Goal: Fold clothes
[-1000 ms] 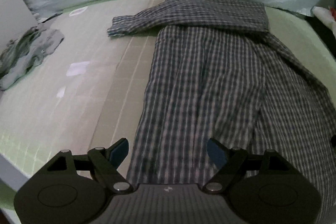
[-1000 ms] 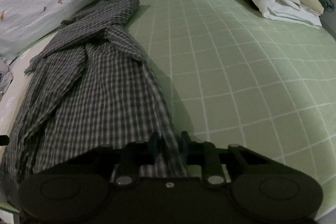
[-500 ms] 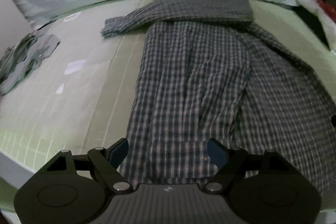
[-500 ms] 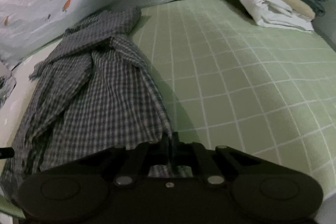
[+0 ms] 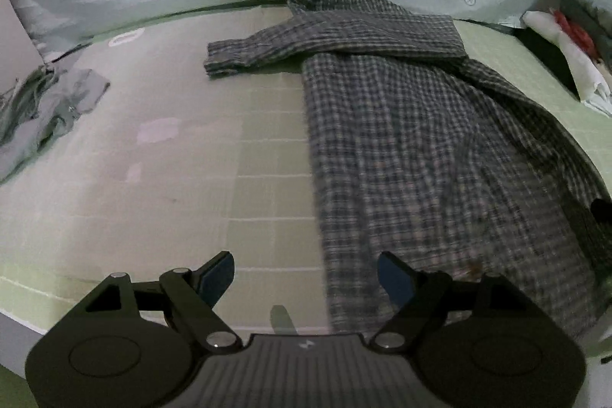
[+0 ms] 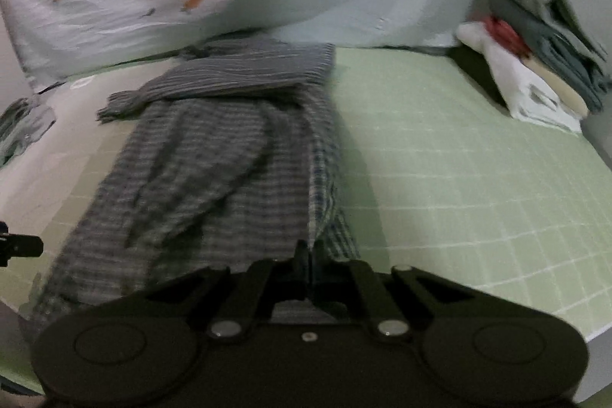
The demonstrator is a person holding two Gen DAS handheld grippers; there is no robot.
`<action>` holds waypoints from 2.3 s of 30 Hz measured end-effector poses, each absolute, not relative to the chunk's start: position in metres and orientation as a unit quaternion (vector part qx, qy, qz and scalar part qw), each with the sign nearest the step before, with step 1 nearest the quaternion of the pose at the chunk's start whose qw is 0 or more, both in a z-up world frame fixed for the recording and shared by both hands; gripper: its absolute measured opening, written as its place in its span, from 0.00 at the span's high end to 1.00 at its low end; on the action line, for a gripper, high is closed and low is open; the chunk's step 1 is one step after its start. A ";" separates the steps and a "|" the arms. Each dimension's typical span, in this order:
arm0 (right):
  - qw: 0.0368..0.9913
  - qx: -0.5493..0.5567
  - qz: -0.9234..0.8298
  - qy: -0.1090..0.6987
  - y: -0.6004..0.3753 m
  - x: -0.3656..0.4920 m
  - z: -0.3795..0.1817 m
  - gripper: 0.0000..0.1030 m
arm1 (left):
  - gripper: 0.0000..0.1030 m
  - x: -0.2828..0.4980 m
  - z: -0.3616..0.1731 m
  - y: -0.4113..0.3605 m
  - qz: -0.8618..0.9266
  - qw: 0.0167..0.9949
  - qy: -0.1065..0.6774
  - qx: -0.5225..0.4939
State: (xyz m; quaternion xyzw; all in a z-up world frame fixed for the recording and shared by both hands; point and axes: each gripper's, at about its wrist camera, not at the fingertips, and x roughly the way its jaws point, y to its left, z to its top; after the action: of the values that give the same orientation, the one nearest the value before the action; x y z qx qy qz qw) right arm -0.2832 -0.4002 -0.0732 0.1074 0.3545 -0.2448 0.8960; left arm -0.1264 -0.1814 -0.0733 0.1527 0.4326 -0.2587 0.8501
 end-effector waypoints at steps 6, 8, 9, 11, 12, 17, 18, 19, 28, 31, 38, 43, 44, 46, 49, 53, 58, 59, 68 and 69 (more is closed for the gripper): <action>0.898 0.106 -0.228 0.361 -0.352 -0.257 -0.078 0.99 | 0.20 -0.112 -0.072 -0.137 -0.261 0.852 0.424 0.162; 0.896 0.112 -0.226 0.365 -0.341 -0.249 -0.082 0.99 | 0.20 -0.107 -0.073 -0.124 -0.257 0.852 0.426 0.165; 0.895 0.115 -0.225 0.368 -0.335 -0.245 -0.085 0.99 | 0.20 -0.105 -0.073 -0.117 -0.255 0.852 0.427 0.166; 0.887 0.129 -0.223 0.383 -0.330 -0.237 -0.095 0.98 | 0.20 -0.100 -0.075 -0.103 -0.251 0.852 0.429 0.168; 0.883 0.136 -0.222 0.390 -0.328 -0.233 -0.100 0.95 | 0.20 -0.098 -0.075 -0.096 -0.248 0.852 0.429 0.169; 0.869 0.172 -0.227 0.404 -0.324 -0.227 -0.110 0.92 | 0.20 -0.089 -0.078 -0.073 -0.236 0.853 0.437 0.162; 0.868 0.179 -0.230 0.403 -0.325 -0.228 -0.111 0.91 | 0.20 -0.089 -0.078 -0.073 -0.237 0.852 0.439 0.160; 0.866 0.186 -0.232 0.402 -0.325 -0.229 -0.111 0.89 | 0.20 -0.089 -0.078 -0.073 -0.238 0.851 0.440 0.159; 0.887 0.160 -0.250 0.354 -0.334 -0.256 -0.081 0.62 | 0.19 -0.098 -0.085 -0.102 -0.276 0.834 0.454 0.146; 0.889 0.143 -0.258 0.350 -0.345 -0.265 -0.073 0.62 | 0.19 -0.102 -0.088 -0.118 -0.281 0.832 0.460 0.134; 0.886 0.135 -0.266 0.355 -0.397 -0.265 -0.072 0.62 | 0.19 -0.097 -0.088 -0.158 -0.260 0.839 0.467 0.099; 0.891 0.133 -0.263 0.346 -0.442 -0.245 -0.065 0.61 | 0.19 -0.086 -0.082 -0.174 -0.213 0.854 0.470 0.068; 0.892 0.132 -0.259 0.345 -0.449 -0.240 -0.065 0.61 | 0.19 -0.082 -0.081 -0.176 -0.203 0.857 0.469 0.064; 0.895 0.126 -0.252 0.347 -0.461 -0.223 -0.069 0.61 | 0.19 -0.076 -0.079 -0.177 -0.183 0.866 0.462 0.058; 0.894 0.120 -0.242 0.358 -0.476 -0.195 -0.078 0.61 | 0.19 -0.061 -0.076 -0.176 -0.152 0.873 0.461 0.046; 0.896 0.125 -0.237 0.354 -0.490 -0.155 -0.083 0.57 | 0.18 -0.029 -0.070 -0.173 -0.130 0.877 0.460 0.037; 0.901 0.070 -0.236 0.358 -0.494 -0.094 -0.089 0.51 | 0.15 0.041 -0.072 -0.181 -0.115 0.879 0.464 -0.001; 0.901 0.058 -0.237 0.358 -0.495 -0.084 -0.090 0.48 | 0.15 0.058 -0.074 -0.187 -0.117 0.878 0.463 -0.008; 0.870 -0.054 -0.273 0.406 -0.506 -0.015 -0.117 0.43 | 0.15 0.164 -0.101 -0.250 -0.137 0.867 0.478 0.025; 0.867 -0.064 -0.273 0.412 -0.507 -0.010 -0.120 0.43 | 0.15 0.170 -0.105 -0.254 -0.140 0.866 0.479 0.027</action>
State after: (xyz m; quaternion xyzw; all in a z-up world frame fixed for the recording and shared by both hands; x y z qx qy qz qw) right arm -0.0102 -0.5074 -0.1197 -0.0639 0.4121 -0.2734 0.8668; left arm 0.1703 -0.2540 -0.1049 0.0275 0.4788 -0.1398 0.8663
